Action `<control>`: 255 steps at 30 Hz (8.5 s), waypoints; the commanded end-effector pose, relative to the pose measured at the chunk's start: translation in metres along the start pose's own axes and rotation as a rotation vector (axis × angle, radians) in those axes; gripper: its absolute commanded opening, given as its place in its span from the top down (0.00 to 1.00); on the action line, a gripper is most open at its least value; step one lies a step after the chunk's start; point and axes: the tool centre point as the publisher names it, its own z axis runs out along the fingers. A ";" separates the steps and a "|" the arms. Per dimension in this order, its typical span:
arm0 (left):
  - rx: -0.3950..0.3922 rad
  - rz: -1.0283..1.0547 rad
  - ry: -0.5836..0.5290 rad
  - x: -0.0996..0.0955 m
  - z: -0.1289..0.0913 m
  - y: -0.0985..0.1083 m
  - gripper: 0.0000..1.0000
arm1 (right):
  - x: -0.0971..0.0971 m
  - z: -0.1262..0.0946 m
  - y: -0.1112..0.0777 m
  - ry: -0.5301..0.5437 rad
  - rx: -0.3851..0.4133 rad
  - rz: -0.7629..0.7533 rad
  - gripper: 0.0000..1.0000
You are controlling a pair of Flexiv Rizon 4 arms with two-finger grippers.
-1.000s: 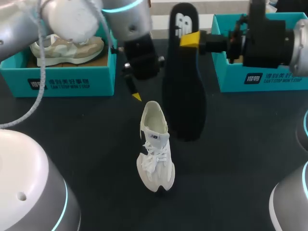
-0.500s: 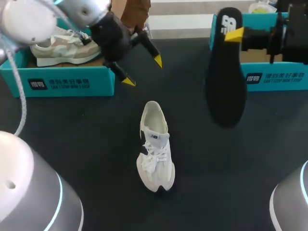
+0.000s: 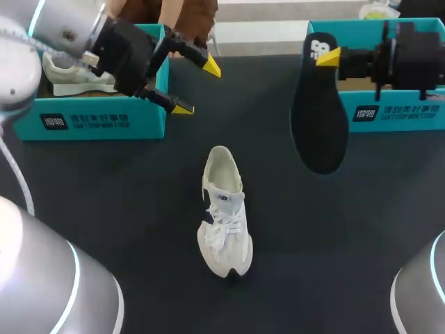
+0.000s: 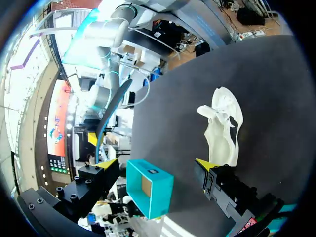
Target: Take the shoe out of the shoebox, open the shoe tongue, remove and reinsert the insole, then place the shoe into the shoebox
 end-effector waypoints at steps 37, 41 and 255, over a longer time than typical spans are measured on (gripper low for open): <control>0.003 0.179 -0.637 -0.024 0.049 -0.020 0.00 | -0.025 0.121 0.023 0.034 0.133 0.151 1.00; -0.007 0.201 -0.624 -0.024 0.058 -0.018 0.00 | -0.025 0.125 0.022 0.036 0.135 0.154 1.00; 0.933 -2.879 -0.052 0.020 0.059 -0.023 1.00 | -0.005 0.059 -0.058 -0.839 0.128 -0.148 0.00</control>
